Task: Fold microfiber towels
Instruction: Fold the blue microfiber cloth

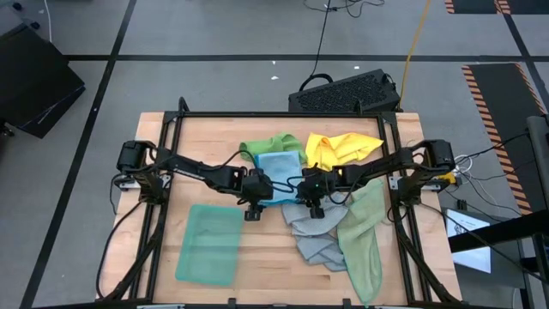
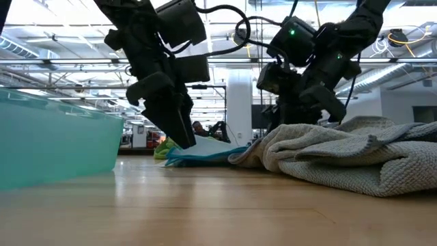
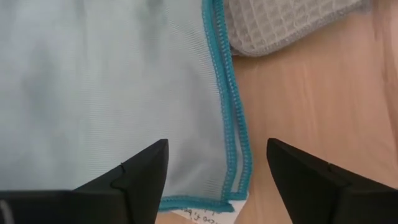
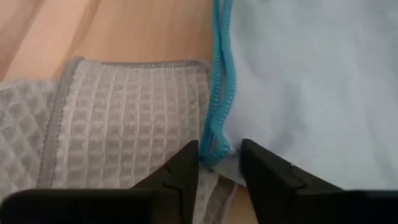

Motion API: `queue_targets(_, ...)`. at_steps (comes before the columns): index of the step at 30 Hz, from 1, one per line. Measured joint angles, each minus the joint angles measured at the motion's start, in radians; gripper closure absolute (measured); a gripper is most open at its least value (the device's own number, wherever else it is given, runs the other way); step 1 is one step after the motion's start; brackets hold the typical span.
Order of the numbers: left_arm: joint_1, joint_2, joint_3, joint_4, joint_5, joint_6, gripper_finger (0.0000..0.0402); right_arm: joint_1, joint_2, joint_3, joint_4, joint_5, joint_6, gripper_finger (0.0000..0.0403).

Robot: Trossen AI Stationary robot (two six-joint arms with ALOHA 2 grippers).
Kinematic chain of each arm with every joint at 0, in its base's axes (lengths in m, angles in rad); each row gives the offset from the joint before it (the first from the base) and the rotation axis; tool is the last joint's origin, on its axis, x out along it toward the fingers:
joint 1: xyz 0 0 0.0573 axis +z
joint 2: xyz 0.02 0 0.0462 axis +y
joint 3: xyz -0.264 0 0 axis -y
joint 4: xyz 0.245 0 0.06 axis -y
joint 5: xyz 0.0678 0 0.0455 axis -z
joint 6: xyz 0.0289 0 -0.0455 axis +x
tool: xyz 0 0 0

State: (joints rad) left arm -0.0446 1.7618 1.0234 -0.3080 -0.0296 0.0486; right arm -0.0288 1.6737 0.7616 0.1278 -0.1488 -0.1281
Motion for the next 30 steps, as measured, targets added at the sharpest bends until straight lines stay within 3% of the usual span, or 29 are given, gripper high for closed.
queue_targets(7, -0.022, 0.044, 0.002, 0.032, -0.026, 0.001, 0.0111, -0.004, 0.008, 0.0, 0.024, 0.018, 0.048, 0.0393)
queue_targets(13, -0.036, 0.068, 0.002, -0.027, -0.104, -0.002, 0.012, -0.03, 0.001, 0.0, 0.038, -0.015, 0.131, 0.0392)
queue_targets(19, -0.037, 0.069, 0.001, -0.036, -0.112, -0.003, 0.0143, -0.057, -0.021, 0.002, 0.064, -0.039, 0.173, 0.0397)
queue_targets(24, -0.037, 0.068, 0.001, -0.046, -0.122, -0.002, 0.0214, -0.079, -0.024, 0.0, 0.07, -0.044, 0.2, 0.04)
queue_targets(30, -0.028, 0.005, -0.001, -0.127, -0.148, 0.002, 0.0363, -0.099, -0.03, 0.0, 0.083, -0.063, 0.236, 0.04)
